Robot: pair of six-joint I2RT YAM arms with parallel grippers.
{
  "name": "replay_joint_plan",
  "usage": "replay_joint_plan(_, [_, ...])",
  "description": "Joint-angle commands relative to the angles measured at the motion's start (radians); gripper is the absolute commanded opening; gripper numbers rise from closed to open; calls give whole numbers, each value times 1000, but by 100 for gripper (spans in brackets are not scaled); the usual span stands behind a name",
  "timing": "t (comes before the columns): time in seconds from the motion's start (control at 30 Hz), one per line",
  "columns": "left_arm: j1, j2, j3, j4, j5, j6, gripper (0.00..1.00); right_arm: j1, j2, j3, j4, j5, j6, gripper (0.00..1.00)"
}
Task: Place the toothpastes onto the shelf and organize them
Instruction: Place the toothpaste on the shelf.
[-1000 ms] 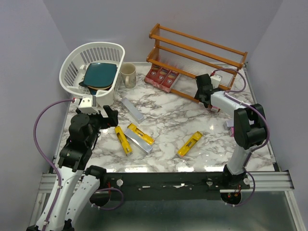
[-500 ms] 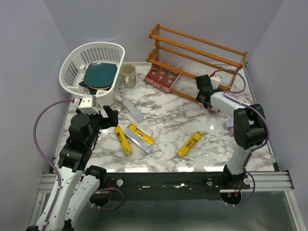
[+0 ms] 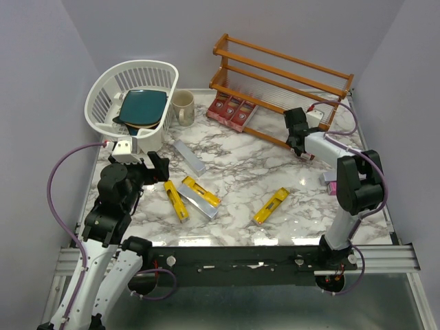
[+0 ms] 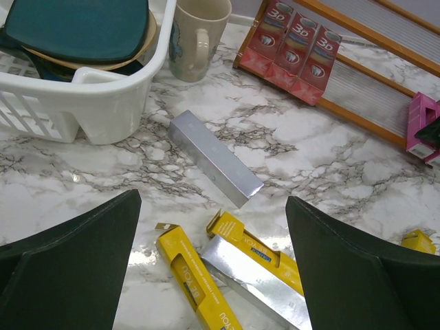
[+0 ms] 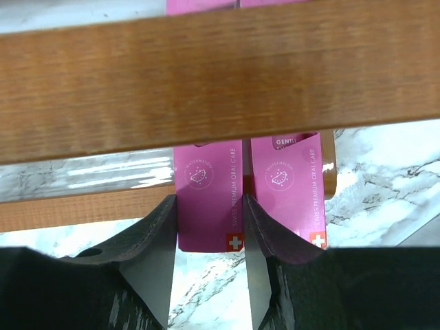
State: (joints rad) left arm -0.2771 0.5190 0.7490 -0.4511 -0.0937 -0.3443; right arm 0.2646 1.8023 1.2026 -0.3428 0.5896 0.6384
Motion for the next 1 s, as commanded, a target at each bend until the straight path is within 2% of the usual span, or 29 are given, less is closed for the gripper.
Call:
replay_joint_plan(0.0, [-5, -13, -10, 9, 8, 5, 99, -14, -23, 2, -71, 81, 58, 44])
replay_joint_plan(0.07, [-5, -14, -10, 11, 9, 5, 99, -16, -37, -9, -73, 90, 78, 44])
replay_joint_plan(0.3, [-7, -14, -10, 11, 11, 5, 99, -18, -83, -21, -70, 84, 58, 60])
replay_joint_plan(0.4, [-5, -16, -10, 9, 6, 7, 99, -18, -113, -25, -61, 76, 43, 63])
replay_joint_plan(0.6, [-5, -13, -8, 9, 8, 7, 99, 2, -164, -43, -16, 15, 0, 63])
replay_joint_plan(0.73, [-5, -13, -10, 9, 5, 7, 99, 27, -179, -72, 100, -85, -60, 61])
replay_joint_plan(0.8, [-5, -13, -10, 9, 5, 7, 99, 38, -166, -71, 134, -137, -88, 59])
replay_joint_plan(0.97, [-5, -10, -8, 9, 2, 5, 99, 55, -88, -37, 188, -149, -105, 56])
